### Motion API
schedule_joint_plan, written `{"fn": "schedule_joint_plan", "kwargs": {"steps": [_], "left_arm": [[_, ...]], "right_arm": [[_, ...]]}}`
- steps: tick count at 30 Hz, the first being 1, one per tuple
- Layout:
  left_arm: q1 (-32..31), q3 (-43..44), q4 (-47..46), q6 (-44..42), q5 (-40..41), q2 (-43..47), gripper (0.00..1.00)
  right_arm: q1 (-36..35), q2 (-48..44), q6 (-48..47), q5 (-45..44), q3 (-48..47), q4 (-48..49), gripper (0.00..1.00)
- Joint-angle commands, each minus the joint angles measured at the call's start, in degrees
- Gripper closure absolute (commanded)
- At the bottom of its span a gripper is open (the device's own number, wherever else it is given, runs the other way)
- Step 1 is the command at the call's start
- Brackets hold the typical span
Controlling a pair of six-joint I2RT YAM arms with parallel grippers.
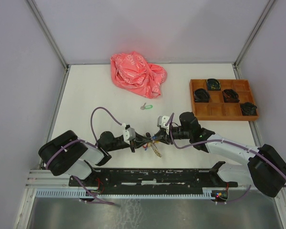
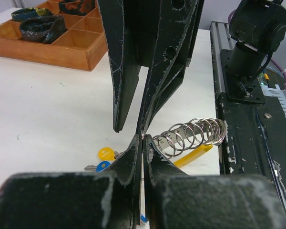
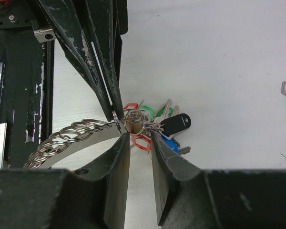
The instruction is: Put the keys on the keyring
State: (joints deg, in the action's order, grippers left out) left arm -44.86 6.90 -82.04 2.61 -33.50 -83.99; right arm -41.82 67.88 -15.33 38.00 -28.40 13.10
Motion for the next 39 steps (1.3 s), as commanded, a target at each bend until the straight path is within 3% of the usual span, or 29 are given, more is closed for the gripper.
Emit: {"fn": "schedule_joint_plan", "kwargs": {"steps": [1, 13, 23, 34, 39], "left_arm": [[-0.18, 1.52, -5.02, 0.11, 0.62, 0.24, 0.97], [-0.18, 1.89, -4.72, -0.15, 0.52, -0.09, 0.97], [-0.14, 2.16, -4.79, 0.07, -0.22, -0.35, 0.97], [-0.11, 1.89, -3.84, -0.9, 1.45, -0.03, 0.97], [-0.09, 1.89, -2.69, -1.41, 1.23, 0.89, 0.97]], "right_arm": [[0.03, -1.18, -1.31, -2.14, -0.57, -0.12, 0.68], [0.08, 0.35, 0.13, 5.12, -2.84, 1.41, 0.69], [0.07, 1.1, 0.77, 6.67, -3.82, 2.07, 0.77], [0.05, 1.99, -1.0, 9.35, -5.18, -2.31, 0.71], [0.06, 1.75, -1.22, 7.96, -4.94, -1.82, 0.73]]}}
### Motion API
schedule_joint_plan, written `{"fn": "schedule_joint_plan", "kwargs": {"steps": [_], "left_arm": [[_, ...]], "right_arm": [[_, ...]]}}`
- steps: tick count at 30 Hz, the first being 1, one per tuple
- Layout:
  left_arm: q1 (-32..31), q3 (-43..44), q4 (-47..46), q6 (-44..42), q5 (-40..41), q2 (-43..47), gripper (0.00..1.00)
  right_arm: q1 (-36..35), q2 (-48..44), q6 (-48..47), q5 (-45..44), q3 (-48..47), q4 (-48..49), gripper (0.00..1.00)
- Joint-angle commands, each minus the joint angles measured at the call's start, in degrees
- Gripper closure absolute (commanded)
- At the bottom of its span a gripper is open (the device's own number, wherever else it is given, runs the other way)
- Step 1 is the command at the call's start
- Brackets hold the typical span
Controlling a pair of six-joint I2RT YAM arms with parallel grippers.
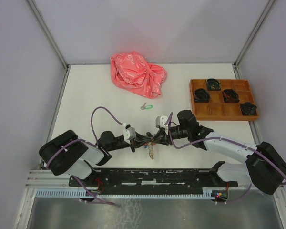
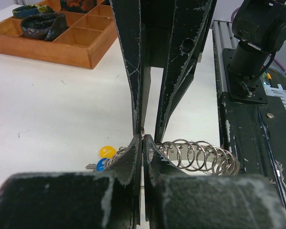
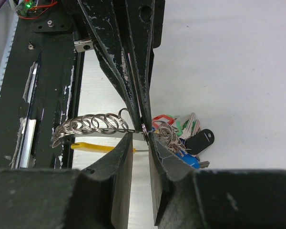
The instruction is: Put the keys on the keyring
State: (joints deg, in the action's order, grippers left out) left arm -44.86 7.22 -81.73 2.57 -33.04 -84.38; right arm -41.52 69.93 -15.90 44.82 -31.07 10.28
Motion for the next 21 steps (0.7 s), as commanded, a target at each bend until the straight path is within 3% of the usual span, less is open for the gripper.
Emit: {"fn": "schedule_joint_plan", "kwargs": {"steps": [1, 9, 15, 21], "left_arm": [[-0.12, 1.63, -2.92, -1.3, 0.43, 1.32, 0.97], [-0.14, 1.54, -3.28, -0.72, -0.4, 1.63, 0.97], [-0.14, 1.56, -3.31, -0.65, -0.85, 1.73, 0.97], [-0.12, 1.4, -3.49, -0.46, -1.16, 1.6, 0.97]], "right_arm": [[-0.25, -0.25, -0.48, 0.93, -2.25, 1.48, 0.74], [-0.3, 0.76, -1.03, -0.66, -2.27, 1.84, 0.86], [-0.23, 0.65, -2.09, -1.31, -2.53, 0.53, 0.88], [-0.23, 0.31, -3.33, -2.06, -3.24, -1.84, 0.99]]}}
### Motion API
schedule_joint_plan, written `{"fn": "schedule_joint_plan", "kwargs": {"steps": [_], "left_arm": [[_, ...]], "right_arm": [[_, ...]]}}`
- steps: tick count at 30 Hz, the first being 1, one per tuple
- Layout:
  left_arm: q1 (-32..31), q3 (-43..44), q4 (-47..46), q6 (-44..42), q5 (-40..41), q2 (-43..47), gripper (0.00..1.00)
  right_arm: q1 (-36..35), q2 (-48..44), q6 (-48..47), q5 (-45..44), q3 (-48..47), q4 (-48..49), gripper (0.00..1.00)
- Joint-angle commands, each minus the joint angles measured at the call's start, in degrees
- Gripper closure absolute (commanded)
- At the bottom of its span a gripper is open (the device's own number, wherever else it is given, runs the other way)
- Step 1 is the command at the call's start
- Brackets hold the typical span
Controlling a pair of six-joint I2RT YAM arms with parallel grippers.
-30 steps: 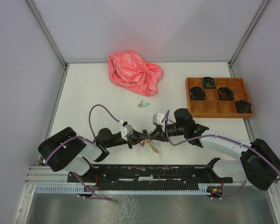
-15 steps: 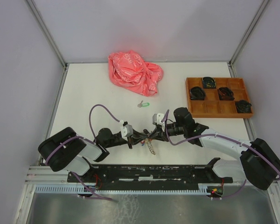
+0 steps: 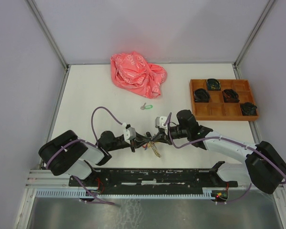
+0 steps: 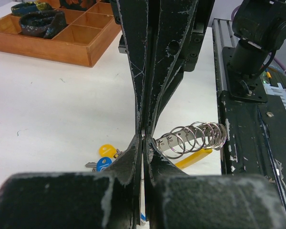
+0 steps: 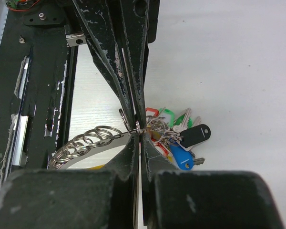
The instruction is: Put the keys on the keyring
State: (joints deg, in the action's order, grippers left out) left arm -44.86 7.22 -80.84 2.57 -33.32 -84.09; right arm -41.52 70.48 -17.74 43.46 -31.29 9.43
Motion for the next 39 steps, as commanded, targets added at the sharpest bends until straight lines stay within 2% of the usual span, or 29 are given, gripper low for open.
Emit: {"fn": "schedule_joint_plan", "kwargs": {"steps": [1, 5, 11, 14, 21, 26, 34, 39], "left_arm": [[-0.13, 1.24, -4.25, -0.58, -0.8, 1.31, 0.97], [-0.1, 1.32, -1.16, -2.21, -0.58, 1.57, 0.96], [-0.13, 2.82, 6.22, -4.79, -1.39, 2.71, 0.83], [-0.15, 2.68, 6.62, -5.52, -1.08, 2.68, 0.77], [-0.22, 1.29, 2.56, -4.82, 0.49, 2.66, 0.72], [-0.18, 1.43, -0.49, -3.17, 0.2, 2.06, 0.71], [-0.55, 2.32, -9.19, 0.47, -1.16, -4.76, 0.7], [-0.56, 3.0, -9.94, 0.69, -1.4, -6.43, 0.7]], "right_arm": [[-0.28, -0.51, -1.71, -0.86, -3.38, -1.78, 0.99], [-0.66, -1.7, -3.61, -2.92, -6.36, -8.78, 0.99], [-4.29, 0.19, -8.35, -11.41, -15.32, -27.44, 0.99], [-6.29, 2.12, -10.56, -16.25, -20.44, -36.22, 0.99], [-9.3, 7.83, -12.41, -23.56, -29.92, -50.4, 0.99], [-10.45, 9.8, -12.11, -25.02, -33.3, -52.11, 0.99], [-10.68, 10.59, -10.57, -23.53, -34.46, -49.51, 0.99], [-10.65, 10.74, -10.43, -23.04, -34.52, -49.1, 0.99]]}}
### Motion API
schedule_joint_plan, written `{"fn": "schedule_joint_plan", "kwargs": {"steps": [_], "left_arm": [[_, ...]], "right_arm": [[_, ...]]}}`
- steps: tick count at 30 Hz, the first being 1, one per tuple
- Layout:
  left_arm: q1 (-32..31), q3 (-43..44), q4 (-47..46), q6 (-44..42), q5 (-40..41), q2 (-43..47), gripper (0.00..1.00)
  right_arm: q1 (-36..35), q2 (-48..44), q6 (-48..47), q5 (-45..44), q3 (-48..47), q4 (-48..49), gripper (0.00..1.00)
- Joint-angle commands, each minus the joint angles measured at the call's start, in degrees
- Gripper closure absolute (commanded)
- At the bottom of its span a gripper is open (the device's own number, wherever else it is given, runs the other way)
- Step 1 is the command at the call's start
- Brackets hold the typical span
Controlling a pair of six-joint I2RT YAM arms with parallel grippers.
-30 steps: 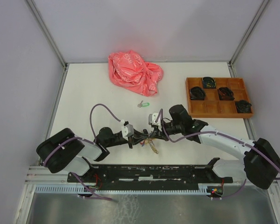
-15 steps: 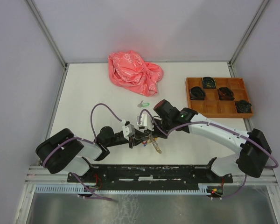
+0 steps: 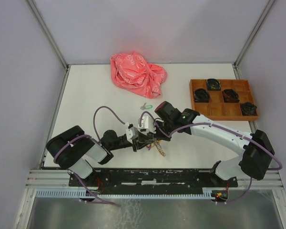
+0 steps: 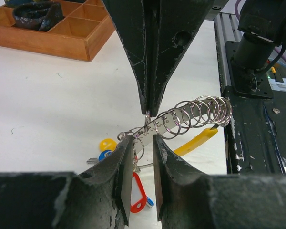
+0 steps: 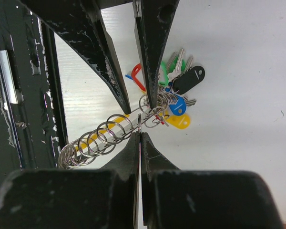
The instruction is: Put the keys on the keyring
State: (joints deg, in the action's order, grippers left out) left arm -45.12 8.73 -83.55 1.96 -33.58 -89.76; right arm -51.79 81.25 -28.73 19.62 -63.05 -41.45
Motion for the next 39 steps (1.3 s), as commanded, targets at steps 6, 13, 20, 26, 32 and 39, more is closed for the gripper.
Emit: {"fn": "schedule_joint_plan", "kwargs": {"steps": [6, 13, 20, 26, 32, 39], "left_arm": [[-0.33, 2.48, -7.16, 2.1, -1.46, -0.86, 0.7], [-0.38, 3.59, -7.22, 2.81, -2.5, -2.5, 0.79], [-0.5, 3.01, -6.57, 1.74, -2.43, -3.28, 0.97], [-0.42, 0.95, -11.3, 3.08, -0.25, -1.9, 0.97], [-0.4, -0.12, -15.47, 4.79, 0.27, -1.79, 0.97], [-0.38, 0.29, -15.51, 5.84, -0.69, -0.64, 0.97]], "right_arm": [[-0.41, 0.69, 0.47, 1.49, -2.59, 2.42, 0.99], [-0.39, 0.18, 0.61, 2.97, -1.92, 4.32, 0.99], [-0.35, -2.5, 0.96, 2.96, 0.44, 7.06, 0.95], [3.18, -9.84, 1.83, 5.4, 7.88, 13.12, 0.81], [9.53, -16.98, 2.35, 15.29, 16.5, 22.59, 0.69], [10.13, -15.68, 4.33, 18.75, 21.91, 32.44, 0.66]]}}
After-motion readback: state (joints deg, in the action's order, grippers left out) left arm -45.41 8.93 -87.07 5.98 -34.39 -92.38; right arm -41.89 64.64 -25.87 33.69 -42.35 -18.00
